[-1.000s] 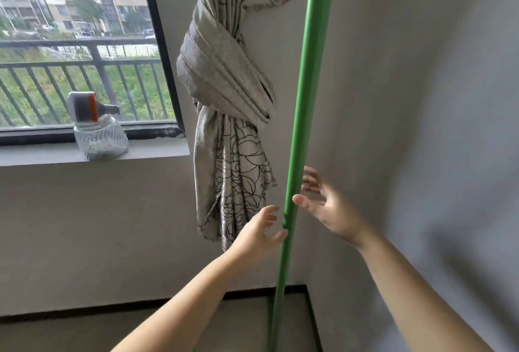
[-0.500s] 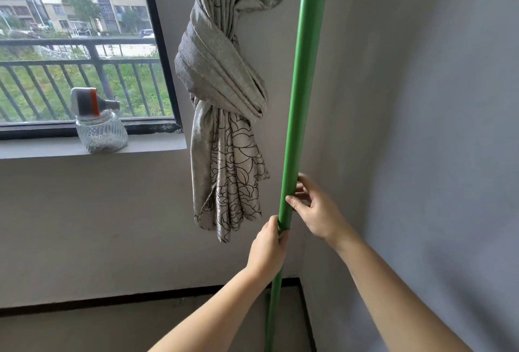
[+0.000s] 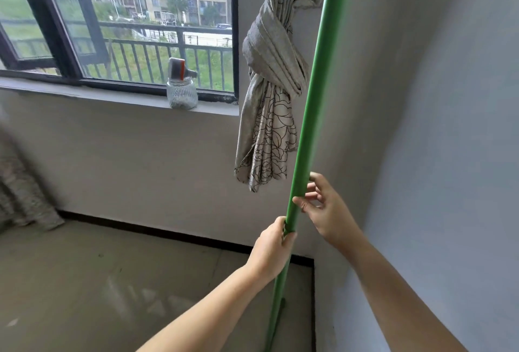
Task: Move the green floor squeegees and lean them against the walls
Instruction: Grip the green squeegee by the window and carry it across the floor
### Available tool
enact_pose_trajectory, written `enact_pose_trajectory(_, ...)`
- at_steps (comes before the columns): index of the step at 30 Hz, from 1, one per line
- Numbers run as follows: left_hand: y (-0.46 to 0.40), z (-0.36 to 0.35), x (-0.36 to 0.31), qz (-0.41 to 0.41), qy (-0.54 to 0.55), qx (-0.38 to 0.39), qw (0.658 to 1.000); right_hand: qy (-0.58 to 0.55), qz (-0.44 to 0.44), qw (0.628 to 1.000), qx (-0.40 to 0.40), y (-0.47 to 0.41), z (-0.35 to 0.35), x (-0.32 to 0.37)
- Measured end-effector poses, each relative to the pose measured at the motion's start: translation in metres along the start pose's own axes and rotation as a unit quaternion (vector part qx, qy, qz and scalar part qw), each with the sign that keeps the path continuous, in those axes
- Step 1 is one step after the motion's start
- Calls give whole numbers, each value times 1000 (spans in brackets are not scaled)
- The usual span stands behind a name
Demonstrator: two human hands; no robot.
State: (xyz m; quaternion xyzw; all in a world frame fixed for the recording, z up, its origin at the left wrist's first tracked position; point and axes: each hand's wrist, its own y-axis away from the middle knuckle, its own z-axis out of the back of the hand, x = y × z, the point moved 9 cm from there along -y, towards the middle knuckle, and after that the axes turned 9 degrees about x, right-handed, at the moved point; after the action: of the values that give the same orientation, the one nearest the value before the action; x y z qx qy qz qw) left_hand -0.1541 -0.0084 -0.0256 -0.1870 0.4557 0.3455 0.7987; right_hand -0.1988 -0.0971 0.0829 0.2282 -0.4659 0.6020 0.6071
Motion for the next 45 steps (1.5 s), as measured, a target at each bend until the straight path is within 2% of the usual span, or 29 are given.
enact_pose_trajectory(12,214,32,17,-36,-36,37,998,-9,10,1000,-16,156,-109,114)
enact_pose_trajectory(20,359,56,37,-17,-46,48,998,-2,-8,1000,1,255,-187,196)
enact_pose_trajectory(33,576,51,34,28,-80,-78,993,-4,20,1000,21,418,-265,294)
enact_pose_trajectory(40,698,40,33,20,-82,-50,995,28,7,1000,-11,527,-300,350)
enact_pose_trajectory(45,820,47,33,8,-95,-15,995,39,10,999,-30,621,-351,407)
